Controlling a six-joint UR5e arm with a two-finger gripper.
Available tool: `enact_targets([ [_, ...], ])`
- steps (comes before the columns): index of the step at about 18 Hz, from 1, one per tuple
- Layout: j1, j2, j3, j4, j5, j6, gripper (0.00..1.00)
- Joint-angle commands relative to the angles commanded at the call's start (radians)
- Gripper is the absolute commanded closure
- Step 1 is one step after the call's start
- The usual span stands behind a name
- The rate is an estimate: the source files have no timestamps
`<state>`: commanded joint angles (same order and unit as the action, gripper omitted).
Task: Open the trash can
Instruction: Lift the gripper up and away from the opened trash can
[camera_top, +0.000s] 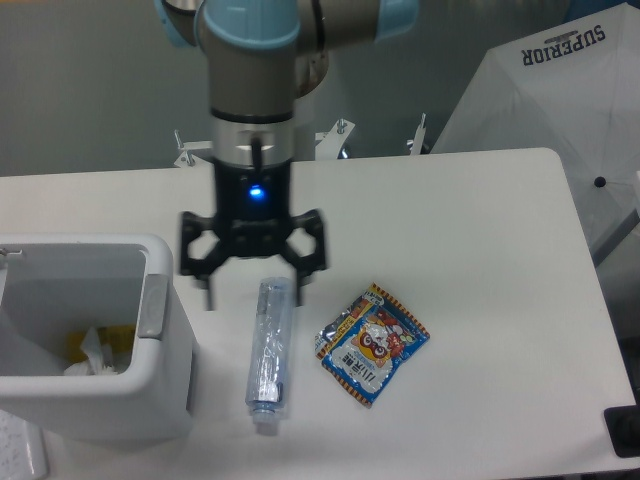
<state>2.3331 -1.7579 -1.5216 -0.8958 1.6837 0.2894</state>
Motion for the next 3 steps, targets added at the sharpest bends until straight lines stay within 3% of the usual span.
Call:
enact_targets([
  [3, 0.041, -0.005, -0.014, -0.003, 0.04, 0.106, 0.0],
])
